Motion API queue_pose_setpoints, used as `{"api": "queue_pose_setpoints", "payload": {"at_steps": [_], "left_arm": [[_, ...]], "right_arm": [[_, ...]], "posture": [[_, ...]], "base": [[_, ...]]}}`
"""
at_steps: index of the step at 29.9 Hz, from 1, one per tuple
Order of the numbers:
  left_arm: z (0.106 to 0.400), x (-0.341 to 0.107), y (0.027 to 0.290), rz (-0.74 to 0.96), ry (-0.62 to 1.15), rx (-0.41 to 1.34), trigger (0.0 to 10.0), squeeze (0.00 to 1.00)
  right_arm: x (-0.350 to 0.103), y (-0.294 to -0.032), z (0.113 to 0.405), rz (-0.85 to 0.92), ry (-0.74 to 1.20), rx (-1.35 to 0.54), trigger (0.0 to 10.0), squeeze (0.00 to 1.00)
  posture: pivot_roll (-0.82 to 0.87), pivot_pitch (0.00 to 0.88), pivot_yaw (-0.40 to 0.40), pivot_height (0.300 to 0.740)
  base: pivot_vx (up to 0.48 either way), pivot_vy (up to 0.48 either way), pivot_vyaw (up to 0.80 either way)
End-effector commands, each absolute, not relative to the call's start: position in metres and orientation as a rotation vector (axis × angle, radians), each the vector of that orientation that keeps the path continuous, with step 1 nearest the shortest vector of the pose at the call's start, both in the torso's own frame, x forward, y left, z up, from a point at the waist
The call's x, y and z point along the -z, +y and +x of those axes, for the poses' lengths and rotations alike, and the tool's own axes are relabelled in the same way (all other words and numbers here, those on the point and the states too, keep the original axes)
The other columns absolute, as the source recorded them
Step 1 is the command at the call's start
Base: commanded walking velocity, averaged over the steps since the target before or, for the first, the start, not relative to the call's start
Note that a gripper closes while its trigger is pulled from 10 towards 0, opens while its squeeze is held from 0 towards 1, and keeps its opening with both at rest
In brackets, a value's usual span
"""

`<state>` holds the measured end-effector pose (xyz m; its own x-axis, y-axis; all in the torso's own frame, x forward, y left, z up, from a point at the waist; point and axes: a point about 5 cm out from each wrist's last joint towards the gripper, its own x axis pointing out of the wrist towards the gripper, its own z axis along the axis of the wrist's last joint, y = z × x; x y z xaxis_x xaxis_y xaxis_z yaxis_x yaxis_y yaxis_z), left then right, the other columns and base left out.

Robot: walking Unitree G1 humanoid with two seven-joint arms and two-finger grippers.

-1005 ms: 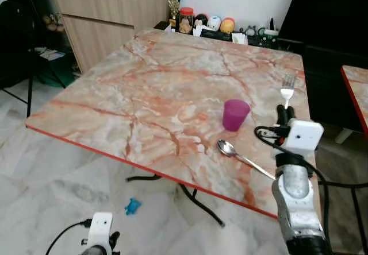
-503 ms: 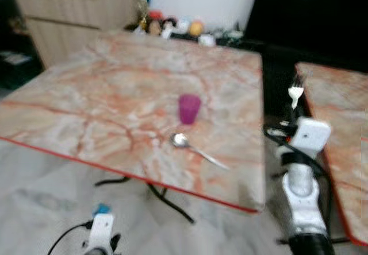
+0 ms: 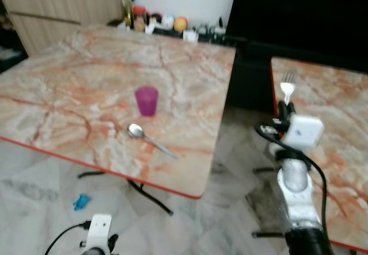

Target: Setting the table

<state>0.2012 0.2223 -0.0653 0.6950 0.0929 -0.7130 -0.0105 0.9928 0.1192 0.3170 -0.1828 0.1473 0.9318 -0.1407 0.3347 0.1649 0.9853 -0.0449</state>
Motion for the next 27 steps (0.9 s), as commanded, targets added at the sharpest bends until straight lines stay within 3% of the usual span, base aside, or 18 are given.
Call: {"api": "queue_pose_setpoints", "payload": {"at_steps": [1, 6, 11, 27], "left_arm": [[0.2017, 0.0658, 0.2177, 0.107, 0.799, -0.038, 10.0, 0.00], [0.2005, 0.0663, 0.2189, 0.110, 0.804, -0.040, 10.0, 0.00], [0.2006, 0.0662, 0.2189, 0.105, 0.801, -0.045, 10.0, 0.00], [0.2009, 0.0657, 0.2202, 0.061, 0.791, -0.078, 10.0, 0.00]], "right_arm": [[-0.1493, -0.1914, 0.3165, -0.078, -0.342, 0.186, 10.0, 0.00], [-0.1496, -0.1986, 0.3162, -0.088, -0.331, 0.195, 10.0, 0.00], [-0.1505, -0.1974, 0.3160, -0.079, -0.344, 0.177, 10.0, 0.00], [-0.1522, -0.1886, 0.3181, -0.071, -0.355, 0.145, 10.0, 0.00]], "posture": [[0.10, 0.000, -0.034, 0.728], [0.10, 0.000, -0.037, 0.728], [0.10, 0.000, -0.040, 0.728], [0.10, 0.000, -0.037, 0.728]], "base": [[0.000, -0.356, 0.00], [0.000, -0.356, 0.00], [0.000, -0.358, -0.79], [0.000, -0.355, 0.00]]}}
